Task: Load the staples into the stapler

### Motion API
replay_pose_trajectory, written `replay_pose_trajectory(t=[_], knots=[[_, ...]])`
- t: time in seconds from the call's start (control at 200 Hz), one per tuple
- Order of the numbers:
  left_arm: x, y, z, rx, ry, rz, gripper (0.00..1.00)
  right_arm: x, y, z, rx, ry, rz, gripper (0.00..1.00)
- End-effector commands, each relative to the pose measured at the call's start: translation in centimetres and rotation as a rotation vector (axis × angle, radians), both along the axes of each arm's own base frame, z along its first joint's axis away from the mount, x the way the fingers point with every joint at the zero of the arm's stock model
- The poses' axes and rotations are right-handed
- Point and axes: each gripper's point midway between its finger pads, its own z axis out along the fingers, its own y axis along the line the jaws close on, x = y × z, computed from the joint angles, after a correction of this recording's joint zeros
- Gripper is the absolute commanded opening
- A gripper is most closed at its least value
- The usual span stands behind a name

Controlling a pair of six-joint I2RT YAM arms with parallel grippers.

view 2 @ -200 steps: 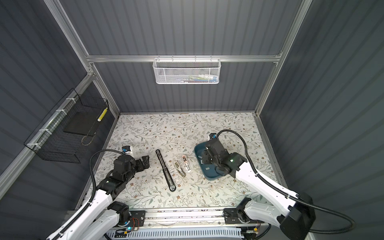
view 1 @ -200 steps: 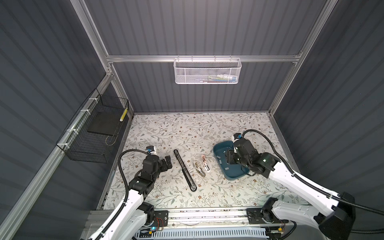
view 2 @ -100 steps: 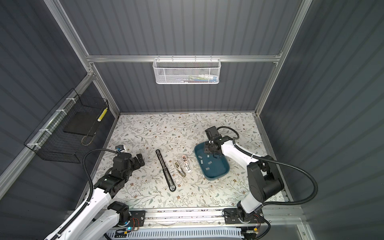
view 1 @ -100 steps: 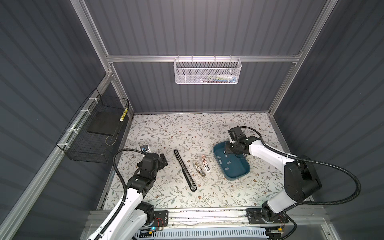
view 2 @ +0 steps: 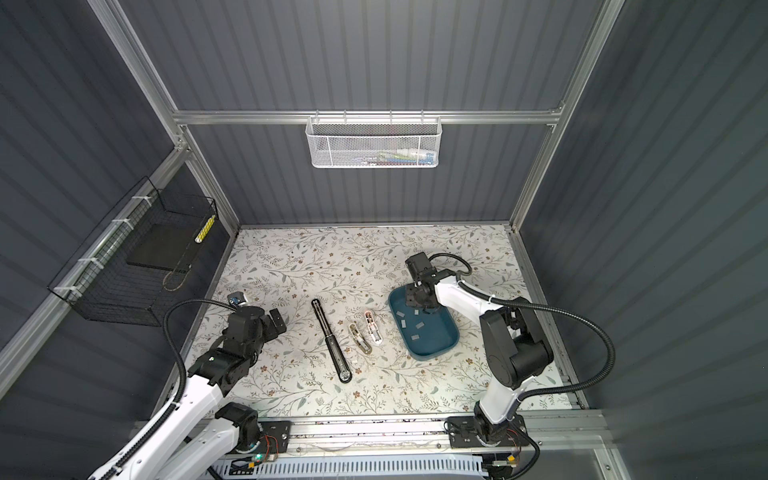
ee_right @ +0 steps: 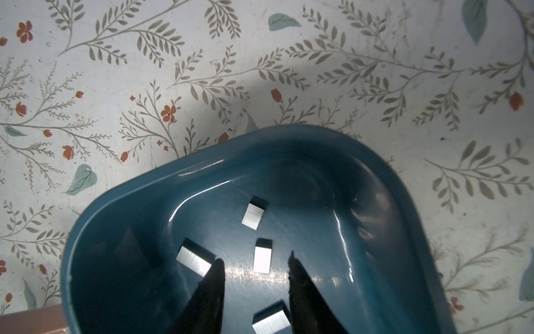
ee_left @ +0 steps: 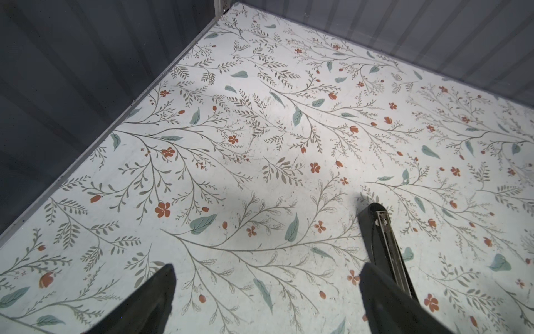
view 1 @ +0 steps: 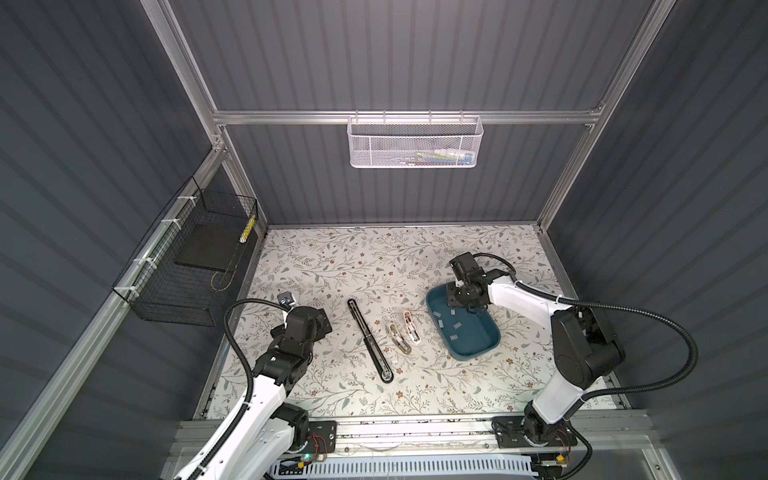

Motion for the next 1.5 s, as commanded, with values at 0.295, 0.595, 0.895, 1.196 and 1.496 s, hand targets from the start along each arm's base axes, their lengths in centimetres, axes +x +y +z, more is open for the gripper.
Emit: replay_pose_trajectory(t=[0.295,0.595,0.895,1.196,1.496], knots=[[1.0,-0.4,-0.8,0.02,0.036,-0.012,0.99,-1.1,0.2,-3.5,-0.019,0.117,0.024,0.37],[2.3,-1.6,-2.0,0.036,0.102,-0.059,1.0,-0.8,-0.2,-4.4,-0.05,0.128,0.01,0.34],[3.2,-2.1,-2.7,0.049,0.138,-0.078,0.99,-0.6,-0.5,-4.8,-0.078,0.134,0.009,0.29],[3.5,-2.1,-3.1,0.057,0.156,-0.073,0.99,-0.9,-0.1,-5.4,-0.059,0.159,0.017,0.25],[3.9,-2.4,-3.6,0.064,0.183,-0.082,0.99,-1.1,0.0,-5.6,-0.057,0.17,0.02,0.31]])
